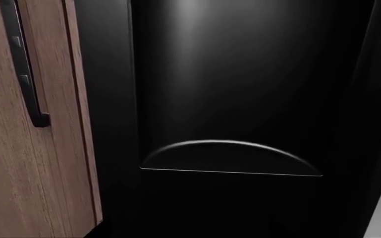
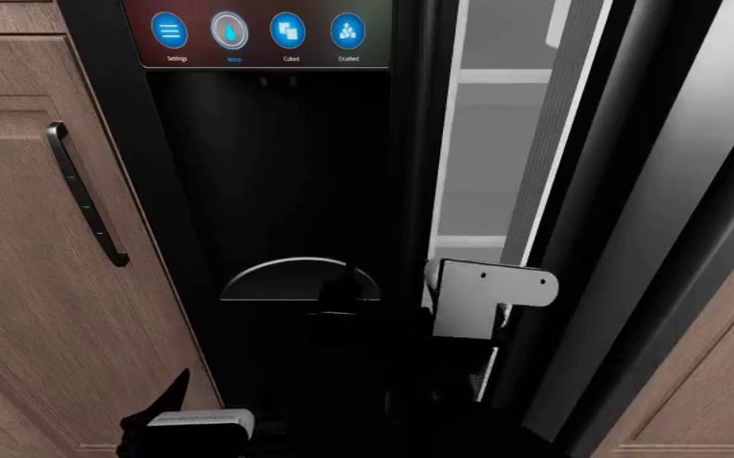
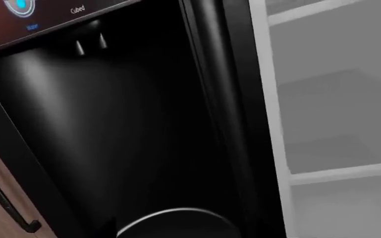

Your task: Open the fridge door

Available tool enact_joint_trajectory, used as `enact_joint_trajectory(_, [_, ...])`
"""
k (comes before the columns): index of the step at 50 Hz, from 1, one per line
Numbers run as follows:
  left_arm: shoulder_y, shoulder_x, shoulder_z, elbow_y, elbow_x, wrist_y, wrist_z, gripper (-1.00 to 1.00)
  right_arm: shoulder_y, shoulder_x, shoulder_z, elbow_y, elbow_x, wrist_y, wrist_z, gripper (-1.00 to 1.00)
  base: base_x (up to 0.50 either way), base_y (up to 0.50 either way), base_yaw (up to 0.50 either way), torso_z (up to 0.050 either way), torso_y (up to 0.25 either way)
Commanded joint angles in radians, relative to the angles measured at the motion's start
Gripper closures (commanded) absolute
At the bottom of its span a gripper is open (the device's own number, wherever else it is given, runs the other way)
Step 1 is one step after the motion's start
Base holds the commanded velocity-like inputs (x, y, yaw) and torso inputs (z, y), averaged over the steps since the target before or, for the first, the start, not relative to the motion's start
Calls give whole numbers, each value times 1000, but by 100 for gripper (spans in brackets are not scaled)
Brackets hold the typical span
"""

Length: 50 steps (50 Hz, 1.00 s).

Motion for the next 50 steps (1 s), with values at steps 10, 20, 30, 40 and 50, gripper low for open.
enact_joint_trajectory(10, [14,-9,-8,4,-5,12,-12,-100,129,-22,-123,53,34,42,219,-100,0,0,0,0,0])
enact_joint_trajectory(20, [25,-15,-14,9,-9,22,-17,-100,245,-42,-204,226,22,-62,275,-100,0,0,0,0,0])
enact_joint_trajectory(30, [35,-19,-18,10,-11,29,-24,-100,296,-36,-259,383,30,-204,220,-100,0,0,0,0,0])
enact_joint_trajectory(40, [34,-17,-16,0,-10,34,-27,-100,322,-28,-285,529,15,-325,160,-100,0,0,0,0,0])
enact_joint_trajectory(50, [33,-18,-15,-1,-12,33,-29,-100,345,-16,-297,622,-19,-409,154,-100,0,0,0,0,0])
